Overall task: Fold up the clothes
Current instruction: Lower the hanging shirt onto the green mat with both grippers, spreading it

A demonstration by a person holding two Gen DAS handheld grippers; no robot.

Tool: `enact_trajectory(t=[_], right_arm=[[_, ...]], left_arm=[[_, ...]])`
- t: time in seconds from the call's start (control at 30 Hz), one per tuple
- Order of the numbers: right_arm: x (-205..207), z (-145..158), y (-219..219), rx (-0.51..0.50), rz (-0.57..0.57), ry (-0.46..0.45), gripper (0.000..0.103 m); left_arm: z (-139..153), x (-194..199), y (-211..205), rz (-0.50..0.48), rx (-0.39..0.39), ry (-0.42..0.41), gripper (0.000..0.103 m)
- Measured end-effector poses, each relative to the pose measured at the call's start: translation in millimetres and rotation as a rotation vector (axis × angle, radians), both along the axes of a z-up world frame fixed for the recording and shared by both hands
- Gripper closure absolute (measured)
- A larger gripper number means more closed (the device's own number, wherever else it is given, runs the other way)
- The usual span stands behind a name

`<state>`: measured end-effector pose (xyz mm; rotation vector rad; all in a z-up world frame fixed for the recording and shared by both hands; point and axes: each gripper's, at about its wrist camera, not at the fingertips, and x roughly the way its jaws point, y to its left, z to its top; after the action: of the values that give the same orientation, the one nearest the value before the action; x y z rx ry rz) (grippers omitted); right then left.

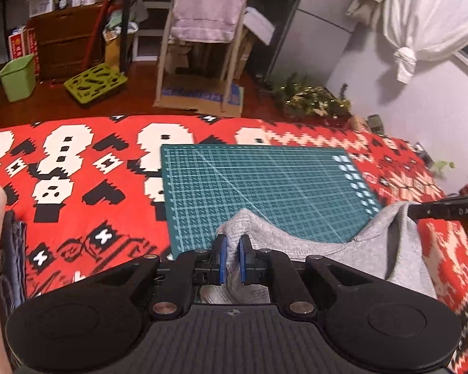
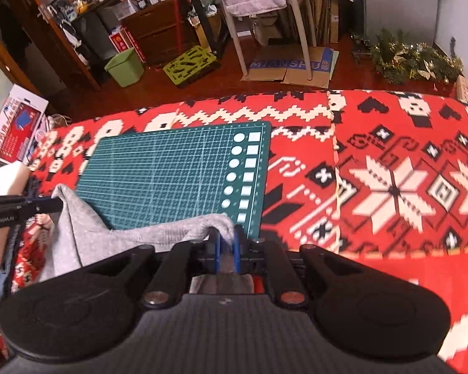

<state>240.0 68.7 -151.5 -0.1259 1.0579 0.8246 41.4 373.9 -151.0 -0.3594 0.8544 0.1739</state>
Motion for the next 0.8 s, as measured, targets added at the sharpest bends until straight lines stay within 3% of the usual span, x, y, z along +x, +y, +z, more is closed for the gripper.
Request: enact_trajectory(t=[0.37,0.5,0.7,0.8], right_arm=[[44,-17,53,-0.059,0.026,-0.091,0.094],[57,-17,64,-0.067,0.015,-0.113,0.094],[70,-21,75,-0.079,0.023,-0.132,0.092],[69,-20,72,-0.063,0.018,-0.15,0.074]], left_arm=[[-9,52,19,0.05,0.071,0.047,0.095],[-11,70,23,0.063,0.127,0.069,0.095],[-15,88,28,0.084,0.153,0.087,0.092],[-14,89,28,0.094,0.166,0.092,0.082]])
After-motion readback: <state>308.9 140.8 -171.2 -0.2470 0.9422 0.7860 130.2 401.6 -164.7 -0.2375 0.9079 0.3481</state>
